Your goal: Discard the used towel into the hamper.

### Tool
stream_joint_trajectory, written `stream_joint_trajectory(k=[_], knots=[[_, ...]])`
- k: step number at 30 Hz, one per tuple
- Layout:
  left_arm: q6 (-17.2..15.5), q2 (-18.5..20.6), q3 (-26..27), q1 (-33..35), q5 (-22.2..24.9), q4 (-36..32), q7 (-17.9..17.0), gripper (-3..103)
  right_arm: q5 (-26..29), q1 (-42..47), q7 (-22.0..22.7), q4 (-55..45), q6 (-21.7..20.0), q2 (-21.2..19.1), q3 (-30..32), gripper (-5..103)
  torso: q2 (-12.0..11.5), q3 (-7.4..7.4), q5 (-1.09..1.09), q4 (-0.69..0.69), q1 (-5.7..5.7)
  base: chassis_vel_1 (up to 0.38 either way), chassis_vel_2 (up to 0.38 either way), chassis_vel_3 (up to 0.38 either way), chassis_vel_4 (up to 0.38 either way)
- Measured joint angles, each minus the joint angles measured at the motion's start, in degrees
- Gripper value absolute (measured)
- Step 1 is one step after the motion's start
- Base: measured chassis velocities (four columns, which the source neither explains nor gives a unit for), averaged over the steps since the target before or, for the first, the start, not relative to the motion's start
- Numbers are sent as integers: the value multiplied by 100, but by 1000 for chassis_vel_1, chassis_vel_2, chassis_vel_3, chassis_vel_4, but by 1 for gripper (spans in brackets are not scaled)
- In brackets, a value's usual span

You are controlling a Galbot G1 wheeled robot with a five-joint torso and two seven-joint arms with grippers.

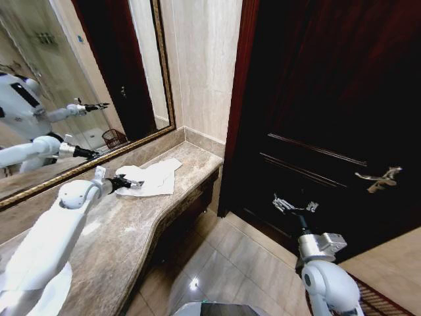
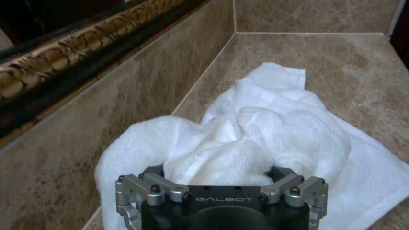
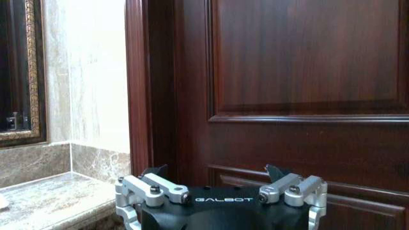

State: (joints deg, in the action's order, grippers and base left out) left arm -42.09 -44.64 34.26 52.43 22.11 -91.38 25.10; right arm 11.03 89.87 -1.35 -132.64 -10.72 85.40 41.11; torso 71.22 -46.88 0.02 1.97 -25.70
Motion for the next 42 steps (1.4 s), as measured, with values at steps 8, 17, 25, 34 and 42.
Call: stream_joint_trajectory(k=[8, 17, 25, 34, 42], knots=[[6, -140, -28, 4, 24, 9, -106, 100, -21, -8, 6, -4, 12, 5, -21, 100, 0, 0, -2, 1, 0, 0, 0, 0, 0], [6, -178, 1, 27, 36, -2, -100, 88, -25, -31, 30, -2, 31, -6, -27, 100, 0, 0, -1, 0, 0, 0, 0, 0, 0], [5, -212, 44, 51, 44, -41, -94, 56, -27, -45, 28, 12, 31, -54, -24, 100, 0, 0, -2, 0, 0, 0, 0, 0, 0], [2, -230, 110, 105, 53, -105, -104, 30, -22, -65, 21, 28, 31, -69, -23, 100, 0, -1, -3, -1, -1, 0, 0, 0, 0], [208, -258, 193, 215, 324, -214, -427, 14, -3, -64, 19, 10, 55, -75, -13, 100, 0, -1, -4, -1, -1, 0, 0, 0, 0]])
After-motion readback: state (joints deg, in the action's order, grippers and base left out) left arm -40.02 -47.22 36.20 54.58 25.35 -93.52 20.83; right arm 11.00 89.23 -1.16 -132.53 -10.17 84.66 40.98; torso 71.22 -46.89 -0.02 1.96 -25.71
